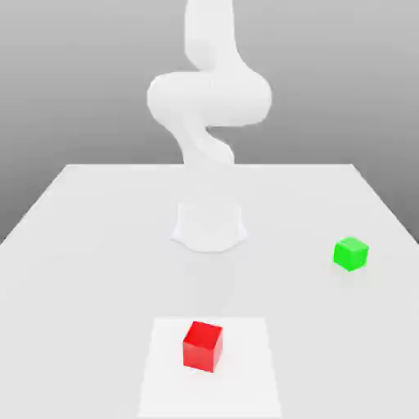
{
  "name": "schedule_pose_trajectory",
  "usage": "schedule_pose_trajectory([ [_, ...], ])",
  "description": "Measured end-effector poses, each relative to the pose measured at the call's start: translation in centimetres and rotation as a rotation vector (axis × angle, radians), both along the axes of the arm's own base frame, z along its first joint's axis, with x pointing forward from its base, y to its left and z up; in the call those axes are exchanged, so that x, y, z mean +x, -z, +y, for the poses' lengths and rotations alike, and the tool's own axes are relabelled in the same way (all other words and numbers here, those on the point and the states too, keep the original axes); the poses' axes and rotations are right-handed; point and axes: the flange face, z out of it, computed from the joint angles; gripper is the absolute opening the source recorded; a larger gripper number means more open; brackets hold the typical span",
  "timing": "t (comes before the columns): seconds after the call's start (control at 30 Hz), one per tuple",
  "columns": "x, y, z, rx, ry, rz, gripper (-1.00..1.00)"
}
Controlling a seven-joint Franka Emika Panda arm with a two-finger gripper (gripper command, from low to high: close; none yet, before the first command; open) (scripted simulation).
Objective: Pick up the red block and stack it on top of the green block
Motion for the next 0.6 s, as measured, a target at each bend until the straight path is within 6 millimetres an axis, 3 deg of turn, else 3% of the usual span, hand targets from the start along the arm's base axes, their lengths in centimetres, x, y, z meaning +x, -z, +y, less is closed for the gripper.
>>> schedule_pose_trajectory([
  [0.13, 4.5, 9.5, -0.3, 0.043, 0.041, 0.151, 0.00],
  [0.3, 6.9, 21.2, -0.4, 0.077, 0.099, 0.327, 0.00],
  [0.43, 6.5, 30.3, -0.5, 0.092, 0.153, 0.466, 0.00],
  [0.6, 3.5, 40.9, -0.7, 0.095, 0.228, 0.638, 0.00],
])
